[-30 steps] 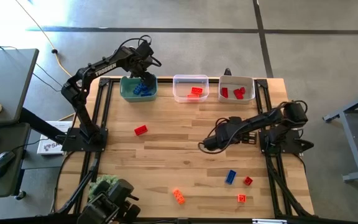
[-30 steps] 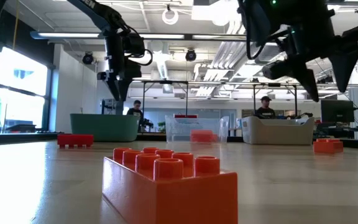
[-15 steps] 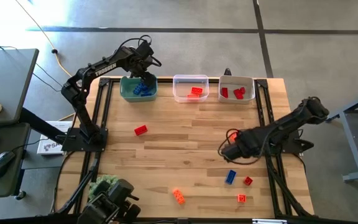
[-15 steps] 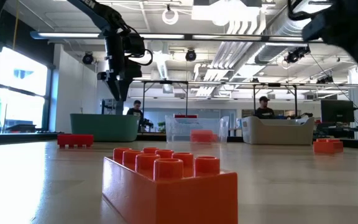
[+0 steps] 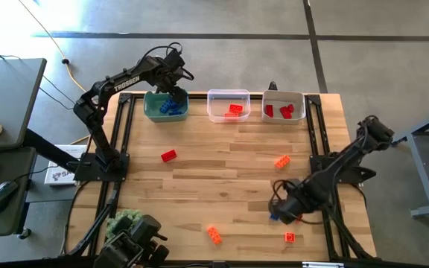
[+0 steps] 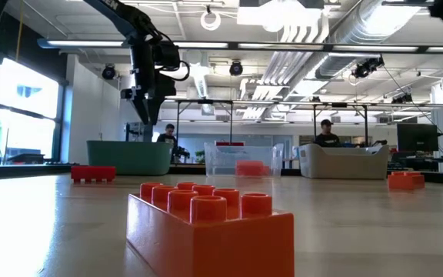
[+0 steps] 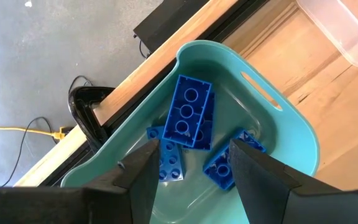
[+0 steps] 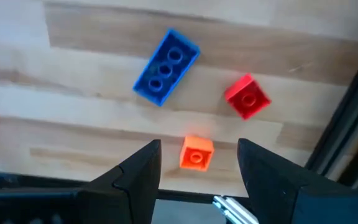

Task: Sort & place blocks by color
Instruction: Put the orange game piece into the transparent bin

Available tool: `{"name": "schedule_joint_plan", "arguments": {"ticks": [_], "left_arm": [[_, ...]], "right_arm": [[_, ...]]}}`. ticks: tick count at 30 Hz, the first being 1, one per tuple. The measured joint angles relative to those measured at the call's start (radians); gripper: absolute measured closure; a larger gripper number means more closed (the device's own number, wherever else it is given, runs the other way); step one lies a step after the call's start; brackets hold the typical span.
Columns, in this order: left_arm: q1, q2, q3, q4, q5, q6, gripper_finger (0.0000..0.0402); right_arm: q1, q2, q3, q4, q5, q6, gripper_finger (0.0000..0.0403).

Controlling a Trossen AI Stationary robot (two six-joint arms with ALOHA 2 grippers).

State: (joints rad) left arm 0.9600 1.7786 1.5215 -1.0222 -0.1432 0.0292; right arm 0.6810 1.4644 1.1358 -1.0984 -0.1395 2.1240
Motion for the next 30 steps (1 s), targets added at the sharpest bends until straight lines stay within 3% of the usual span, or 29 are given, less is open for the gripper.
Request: {"name": "schedule_joint_plan", "arguments": {"ticks": [4, 7, 19, 30], "left_arm": [[0.000, 0.000, 0.000, 0.000, 0.000, -0.001, 0.0222], [0.000, 0.000, 0.000, 0.000, 0.000, 0.000, 0.0222], [-0.001, 0.000, 0.000, -0.005, 0.000, -0.003, 0.0222], [-0.021, 0.000, 0.000, -0.005, 0.000, 0.000, 0.0222]], "right_arm": [[0.059, 0.019, 0.000, 0.042, 0.020, 0.028, 0.0203], [0.092, 0.040, 0.000, 0.082, 0.027, -0.038, 0.0203], [0.203, 0.137, 0.000, 0.143, 0.024, -0.794, 0.0203], [0.239, 0.209, 0.000, 0.270, 0.024, -1.086, 0.0203]]}}
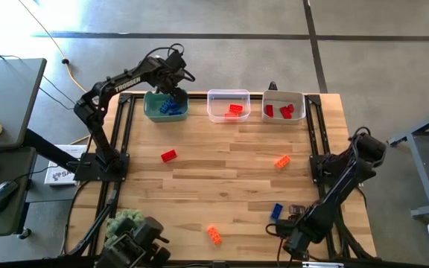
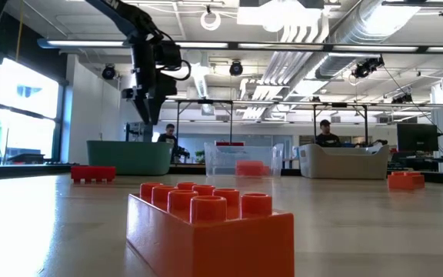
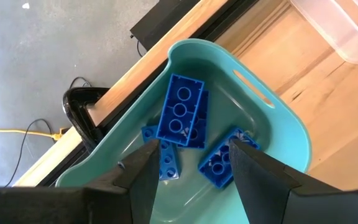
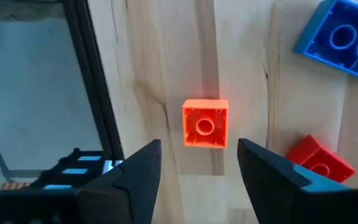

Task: Sort & place blocks by color
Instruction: Put the orange game piece into the transparent bin

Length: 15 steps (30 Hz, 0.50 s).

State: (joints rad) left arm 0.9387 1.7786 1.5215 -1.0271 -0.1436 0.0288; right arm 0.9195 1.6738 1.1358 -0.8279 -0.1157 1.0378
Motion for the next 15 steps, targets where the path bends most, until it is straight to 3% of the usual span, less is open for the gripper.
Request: {"name": "schedule_joint_plan", "arguments": {"ticks": [15], "left_arm": [[-0.019, 0.000, 0.000, 0.000, -0.002, 0.000, 0.0222]], "right_arm": [[0.000, 0.093, 0.000, 0.058, 0.007, -0.075, 0.0203]]}}
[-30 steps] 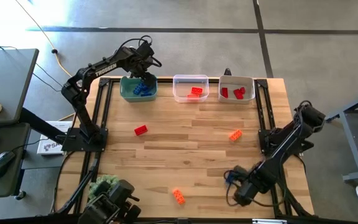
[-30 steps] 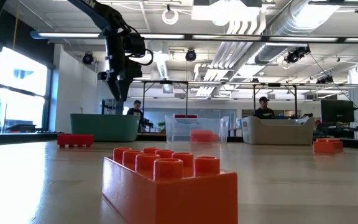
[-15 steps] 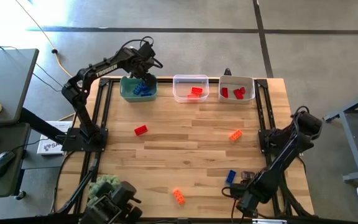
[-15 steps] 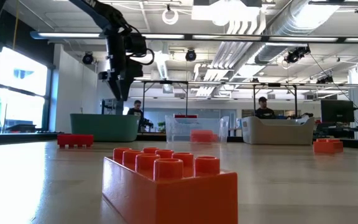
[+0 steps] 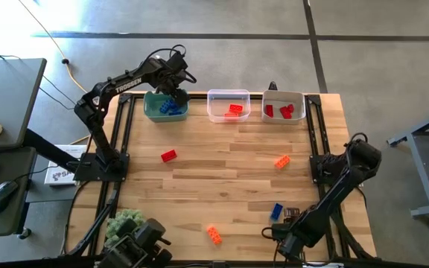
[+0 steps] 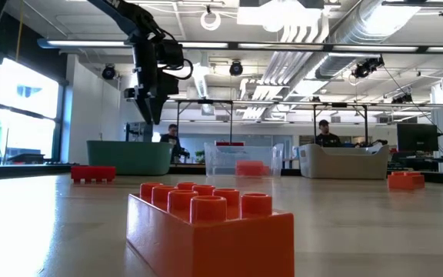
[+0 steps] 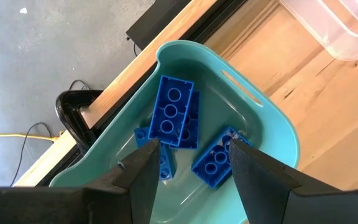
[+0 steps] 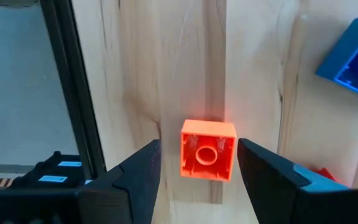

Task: Sort & place blocks by color
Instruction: Put the orange game piece into the transparent bin

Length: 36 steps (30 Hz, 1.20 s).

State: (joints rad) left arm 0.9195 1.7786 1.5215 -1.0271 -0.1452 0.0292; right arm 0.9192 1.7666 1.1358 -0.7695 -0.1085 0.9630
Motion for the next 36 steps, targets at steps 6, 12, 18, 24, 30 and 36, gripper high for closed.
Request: {"name": "schedule_joint_plan", "arguments": {"ticks": [6, 12, 18, 24, 30, 36], "left_arm": [[0.000, 0.000, 0.000, 0.000, 0.000, 0.000, 0.0222], [0.000, 0.000, 0.000, 0.000, 0.000, 0.000, 0.0222], [0.000, 0.000, 0.000, 0.000, 0.003, 0.000, 0.0222], [0.000, 0.000, 0.000, 0.001, 0.003, 0.000, 0.0222], [-0.002, 0.000, 0.000, 0.001, 0.003, 0.000, 0.0222], [-0.005, 0.000, 0.000, 0.000, 0.006, 0.000, 0.0222]], "right_arm": [[0.000, 0.044, 0.000, 0.010, -0.023, 0.006, 0.0203], [0.009, 0.082, 0.000, 0.023, -0.042, 0.026, 0.0203], [0.008, 0.117, 0.005, 0.020, -0.047, 0.078, 0.0210], [-0.003, 0.121, 0.005, 0.019, -0.056, 0.077, 0.0289], [-0.034, 0.123, 0.020, 0.005, -0.094, 0.074, 0.0298], [-0.072, 0.131, 0.088, -0.018, -0.075, 0.073, 0.0298]]}}
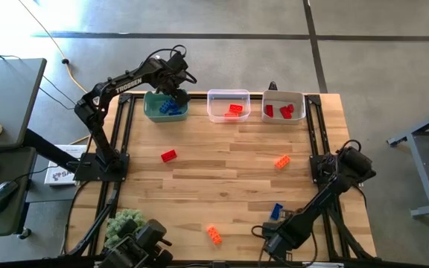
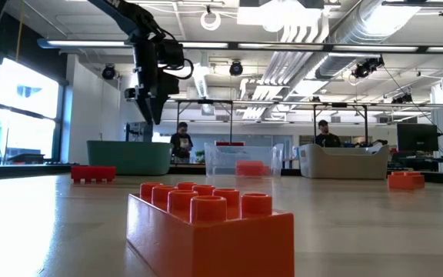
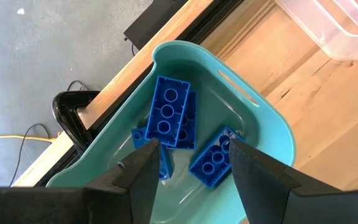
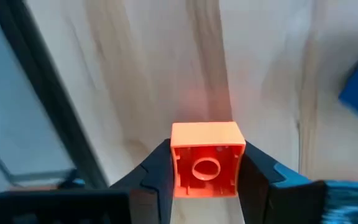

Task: Sort & place blocks by color
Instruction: Put the orange game piece into the transparent bin

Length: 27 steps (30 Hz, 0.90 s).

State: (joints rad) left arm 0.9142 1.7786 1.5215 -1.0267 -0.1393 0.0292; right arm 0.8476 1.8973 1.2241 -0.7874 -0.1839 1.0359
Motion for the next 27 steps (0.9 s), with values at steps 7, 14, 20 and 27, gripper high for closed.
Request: {"name": "schedule_joint_plan", "arguments": {"ticks": [7, 14, 20, 27], "left_arm": [[-0.014, 0.000, 0.000, 0.000, 0.000, 0.000, 0.0222], [-0.042, 0.000, 0.000, 0.000, 0.005, 0.000, 0.0222], [-0.074, 0.000, 0.000, 0.000, 0.056, 0.000, 0.0222], [-0.115, 0.000, 0.000, 0.000, 0.061, 0.042, 0.0222]], "right_arm": [[-0.061, -0.001, 0.108, -0.024, 0.012, 0.014, 0.0298], [-0.167, -0.003, 0.207, -0.071, 0.117, 0.011, 0.0298], [-0.307, -0.004, 0.248, -0.131, 0.255, -0.023, 0.0298], [-0.497, -0.005, 0.252, -0.145, 0.323, -0.207, 0.0298]]}}
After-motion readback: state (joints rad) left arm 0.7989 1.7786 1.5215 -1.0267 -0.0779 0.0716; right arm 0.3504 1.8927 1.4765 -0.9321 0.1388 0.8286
